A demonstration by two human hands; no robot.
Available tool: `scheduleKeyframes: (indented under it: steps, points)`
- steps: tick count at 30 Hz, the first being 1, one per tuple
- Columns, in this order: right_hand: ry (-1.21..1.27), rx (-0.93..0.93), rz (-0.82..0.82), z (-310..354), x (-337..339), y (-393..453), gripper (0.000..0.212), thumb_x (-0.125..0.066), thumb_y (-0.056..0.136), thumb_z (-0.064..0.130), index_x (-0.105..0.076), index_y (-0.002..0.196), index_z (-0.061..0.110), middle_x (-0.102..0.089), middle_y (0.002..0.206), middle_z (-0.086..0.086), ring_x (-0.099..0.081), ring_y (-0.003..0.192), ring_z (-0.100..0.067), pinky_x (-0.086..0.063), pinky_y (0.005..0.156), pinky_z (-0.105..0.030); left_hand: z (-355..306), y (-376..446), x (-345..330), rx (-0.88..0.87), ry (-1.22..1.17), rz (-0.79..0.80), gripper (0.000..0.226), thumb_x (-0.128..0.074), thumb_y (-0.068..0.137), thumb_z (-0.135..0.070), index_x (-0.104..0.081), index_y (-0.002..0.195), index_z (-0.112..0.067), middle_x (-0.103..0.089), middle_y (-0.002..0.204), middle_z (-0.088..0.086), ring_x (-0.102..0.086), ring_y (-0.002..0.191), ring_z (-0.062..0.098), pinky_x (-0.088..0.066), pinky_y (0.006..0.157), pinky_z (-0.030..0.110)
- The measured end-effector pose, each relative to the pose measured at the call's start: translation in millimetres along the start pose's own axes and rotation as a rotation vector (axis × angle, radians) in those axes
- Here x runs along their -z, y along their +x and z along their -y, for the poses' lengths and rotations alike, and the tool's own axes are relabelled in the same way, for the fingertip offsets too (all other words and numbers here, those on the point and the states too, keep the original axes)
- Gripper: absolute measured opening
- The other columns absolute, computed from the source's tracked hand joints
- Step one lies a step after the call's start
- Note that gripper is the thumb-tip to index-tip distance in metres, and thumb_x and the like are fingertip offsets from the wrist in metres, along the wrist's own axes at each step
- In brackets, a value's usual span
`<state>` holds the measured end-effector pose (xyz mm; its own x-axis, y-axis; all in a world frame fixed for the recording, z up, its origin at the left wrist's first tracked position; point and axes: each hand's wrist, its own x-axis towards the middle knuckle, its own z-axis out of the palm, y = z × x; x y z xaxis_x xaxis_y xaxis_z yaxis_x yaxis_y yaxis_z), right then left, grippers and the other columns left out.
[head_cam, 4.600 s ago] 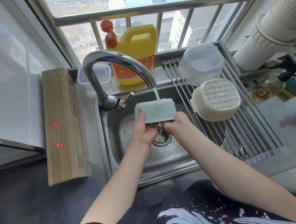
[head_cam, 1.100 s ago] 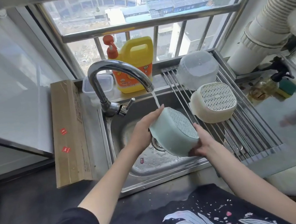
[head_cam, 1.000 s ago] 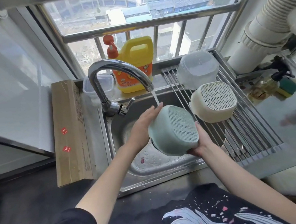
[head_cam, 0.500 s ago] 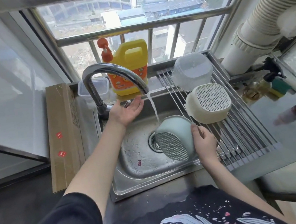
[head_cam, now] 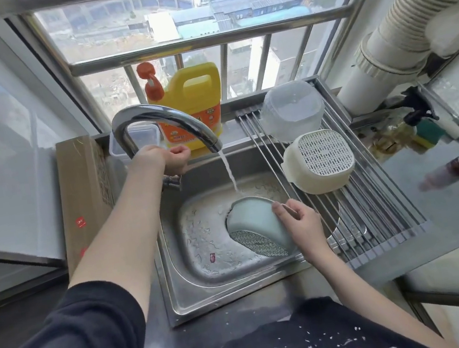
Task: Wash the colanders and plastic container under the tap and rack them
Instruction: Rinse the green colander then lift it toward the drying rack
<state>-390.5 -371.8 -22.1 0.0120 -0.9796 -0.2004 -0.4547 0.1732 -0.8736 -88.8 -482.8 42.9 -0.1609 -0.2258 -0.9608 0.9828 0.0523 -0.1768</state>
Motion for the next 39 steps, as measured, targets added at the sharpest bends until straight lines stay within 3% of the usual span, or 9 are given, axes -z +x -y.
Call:
scheduleKeyframes:
  steps: [7,11,14,18,23,26,28,32,39]
  points:
    - [0.150,-0.016,0.006,12,11,9,0.053,-0.064,0.076,0.062,-0.039,0.053,0.021,-0.036,0.048,0.012,-0.031,0.048,-0.009,-0.025,0.051,-0.027,10,11,35,-0.110,0.399,0.338,0.038,-0.022,0.103,-0.027,-0.050,0.109,-0.002,-0.062,0.080,0.016,-0.051,0.053,0.017,-0.042,0.049,0.024]
    - [0.370,-0.110,-0.074,26,20,17,0.090,-0.049,0.055,0.091,-0.059,0.074,0.003,-0.055,0.060,-0.002,-0.054,0.051,-0.014,-0.045,0.047,-0.022,23,2,79,-0.398,1.194,0.384,0.055,-0.027,0.100,-0.048,-0.051,0.120,-0.002,-0.065,0.112,0.012,-0.062,0.095,0.022,-0.050,0.076,0.031]
    - [0.904,-0.254,0.021,31,21,20,0.094,-0.038,0.069,0.086,-0.062,0.117,0.009,-0.068,0.104,-0.015,-0.067,0.094,-0.029,-0.056,0.079,-0.046,36,3,104,-0.567,1.458,0.389,0.049,-0.032,0.099,-0.046,-0.050,0.131,-0.014,-0.054,0.135,0.007,-0.052,0.119,0.023,-0.042,0.098,0.042]
    - [1.198,-0.316,-0.037,34,21,24,0.076,-0.029,0.089,0.071,-0.053,0.133,0.014,-0.058,0.122,-0.017,-0.059,0.106,-0.032,-0.051,0.089,-0.051,60,6,128,-0.638,1.498,0.470,0.048,-0.033,0.098,-0.049,-0.045,0.139,-0.027,-0.037,0.148,0.004,-0.033,0.136,0.027,-0.029,0.108,0.053]
    - [0.439,-0.494,-0.309,41,6,17,0.066,-0.053,0.087,0.058,-0.061,0.113,-0.002,-0.067,0.107,-0.017,-0.065,0.094,-0.030,-0.054,0.075,-0.037,71,16,140,-0.693,1.462,0.329,0.051,-0.041,0.097,-0.044,-0.036,0.144,-0.024,-0.035,0.151,0.003,-0.033,0.137,0.024,-0.030,0.106,0.045]
    - [0.518,-0.545,-0.352,45,3,16,0.056,-0.055,0.088,0.052,-0.060,0.109,0.001,-0.065,0.098,-0.006,-0.062,0.087,-0.026,-0.050,0.069,-0.031,70,20,148,-0.706,1.453,0.276,0.050,-0.039,0.098,-0.044,-0.035,0.143,-0.020,-0.038,0.147,0.005,-0.038,0.132,0.026,-0.035,0.101,0.042]
    - [0.531,-0.551,-0.333,45,4,20,0.045,-0.056,0.089,0.050,-0.056,0.091,0.006,-0.061,0.086,-0.001,-0.060,0.082,-0.021,-0.048,0.071,-0.031,71,20,151,-0.727,1.415,0.288,0.051,-0.037,0.099,-0.045,-0.034,0.143,-0.020,-0.039,0.145,0.006,-0.040,0.130,0.026,-0.035,0.099,0.043]
    - [0.552,-0.602,-0.323,47,0,18,0.043,-0.056,0.087,0.053,-0.050,0.093,0.011,-0.060,0.080,0.001,-0.061,0.080,-0.021,-0.052,0.073,-0.033,73,20,149,-0.709,1.435,0.316,0.056,-0.037,0.097,-0.052,-0.031,0.145,-0.024,-0.038,0.147,0.008,-0.038,0.133,0.028,-0.033,0.105,0.047]
    - [0.849,-0.490,-0.041,59,-7,17,0.049,-0.046,0.092,0.056,-0.067,0.094,0.012,-0.069,0.104,-0.011,-0.067,0.092,-0.028,-0.054,0.084,-0.051,75,15,144,-0.668,1.461,0.586,0.079,-0.050,0.077,-0.073,-0.038,0.140,-0.028,-0.048,0.142,0.003,-0.047,0.129,0.026,-0.037,0.106,0.053]
